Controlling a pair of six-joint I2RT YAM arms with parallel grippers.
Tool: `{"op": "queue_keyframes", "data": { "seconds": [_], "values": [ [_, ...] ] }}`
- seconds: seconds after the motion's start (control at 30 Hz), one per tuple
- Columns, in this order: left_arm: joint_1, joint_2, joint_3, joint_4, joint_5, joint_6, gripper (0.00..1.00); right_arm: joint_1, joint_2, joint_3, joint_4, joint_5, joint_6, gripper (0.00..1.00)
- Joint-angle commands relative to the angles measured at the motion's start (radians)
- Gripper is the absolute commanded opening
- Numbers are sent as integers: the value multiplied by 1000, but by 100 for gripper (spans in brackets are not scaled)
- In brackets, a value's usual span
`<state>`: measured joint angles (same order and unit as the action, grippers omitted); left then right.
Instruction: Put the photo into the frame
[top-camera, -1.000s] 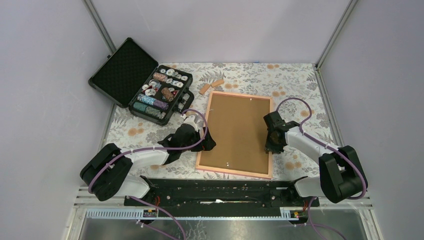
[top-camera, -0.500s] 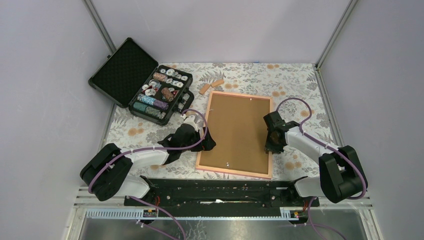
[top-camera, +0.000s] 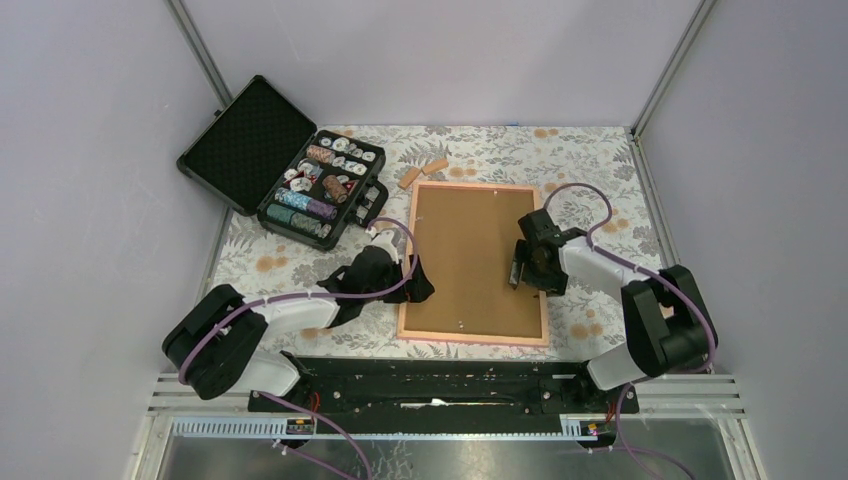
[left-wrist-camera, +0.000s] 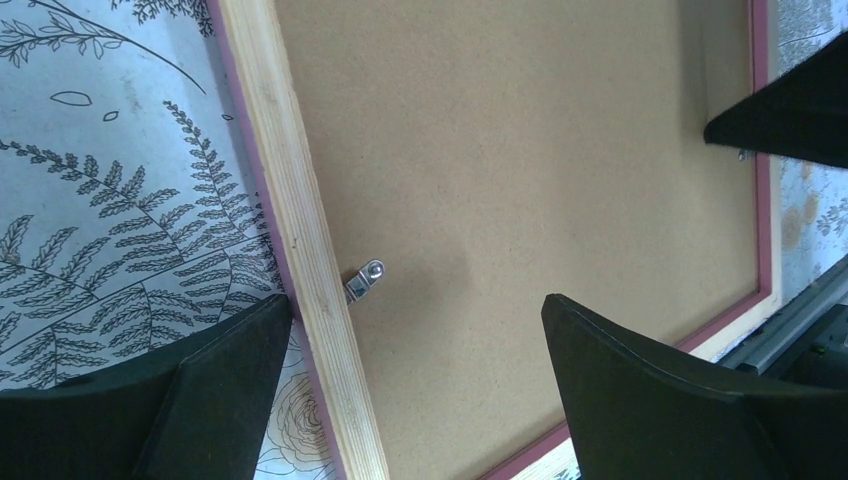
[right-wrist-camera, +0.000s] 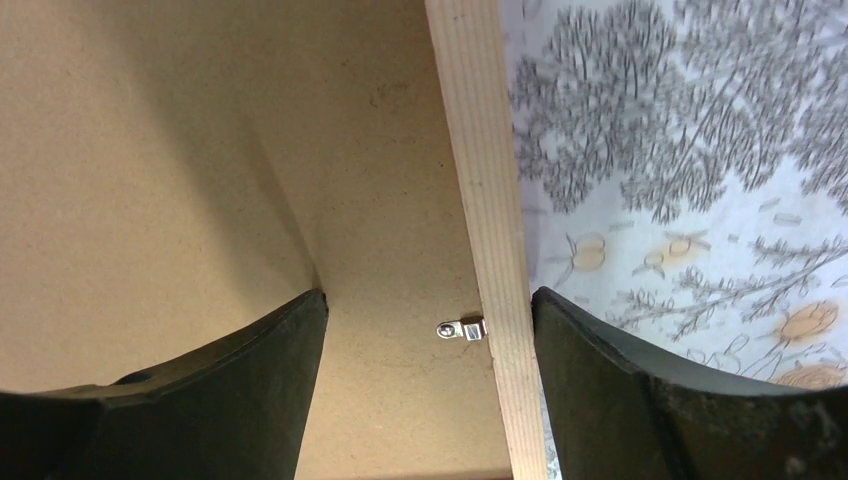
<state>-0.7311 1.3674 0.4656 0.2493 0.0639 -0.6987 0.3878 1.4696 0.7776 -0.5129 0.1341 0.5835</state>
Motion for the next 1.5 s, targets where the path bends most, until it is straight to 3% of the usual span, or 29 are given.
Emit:
{"op": "queue_keyframes", "data": {
  "seconds": [0.0, 0.33, 0.6, 0.77, 0.93, 1.07, 1.23, 1.47],
  "values": [
    [-81, 35, 65, 23, 106, -26, 99, 10, 114, 121, 154, 43, -7, 80],
    [-377, 224, 188, 108, 96, -134, 99, 2, 294, 309, 154, 96, -78, 82],
    [-459, 339, 325, 111, 119, -133, 99, -44, 378, 438, 97, 57, -138, 83],
    [-457, 224, 313, -8, 6, -56, 99, -55, 263, 456, 38, 85, -158, 88],
    [-429, 36, 244, -118, -125, 3, 99, -55, 48, 305, 35, 55, -136, 97],
    [-368, -158, 169, -177, -217, -24, 99, -51, -51, 221, 110, -137, -139, 99],
    [-352, -380, 167, -295, -370, -34, 99, 10, 61, 299, 126, -234, -170, 93],
    [-351, -516, 268, -504, -514, 6, 99, 133, 326, 539, 100, -255, -201, 77]
  ]
}}
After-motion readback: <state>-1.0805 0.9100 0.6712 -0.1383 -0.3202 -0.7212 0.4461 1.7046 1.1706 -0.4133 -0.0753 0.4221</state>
